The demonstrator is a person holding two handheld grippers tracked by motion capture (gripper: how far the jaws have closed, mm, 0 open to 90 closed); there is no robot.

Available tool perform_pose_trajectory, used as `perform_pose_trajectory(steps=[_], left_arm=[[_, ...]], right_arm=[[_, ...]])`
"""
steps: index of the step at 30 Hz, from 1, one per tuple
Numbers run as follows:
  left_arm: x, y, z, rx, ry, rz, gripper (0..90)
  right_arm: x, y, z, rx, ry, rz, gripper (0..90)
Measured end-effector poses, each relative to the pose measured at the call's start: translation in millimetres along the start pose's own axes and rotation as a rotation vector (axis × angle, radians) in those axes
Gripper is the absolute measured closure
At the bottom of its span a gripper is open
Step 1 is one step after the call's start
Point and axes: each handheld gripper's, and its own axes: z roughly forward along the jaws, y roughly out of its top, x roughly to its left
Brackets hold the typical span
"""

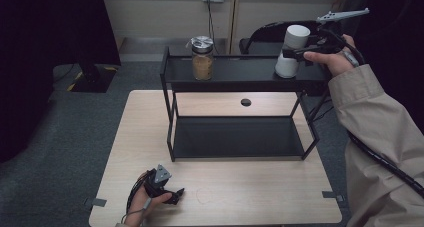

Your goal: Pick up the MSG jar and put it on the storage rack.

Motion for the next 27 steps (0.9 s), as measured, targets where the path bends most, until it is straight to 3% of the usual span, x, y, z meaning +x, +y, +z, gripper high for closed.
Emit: perform_pose_trajectory(steps=[13, 27], left_arm=[[0.0, 0.0, 0.0, 0.000, 0.000, 0.000, 0.0], [-0.1, -0.1, 0.0, 0.000, 0.000, 0.000, 0.0]], right_arm=[[4.6, -14.2, -11.7, -0.002, 0.038, -0.022, 0.0], [5.9, -44.9, -25.8, -0.038, 0.048, -0.032, 0.0]])
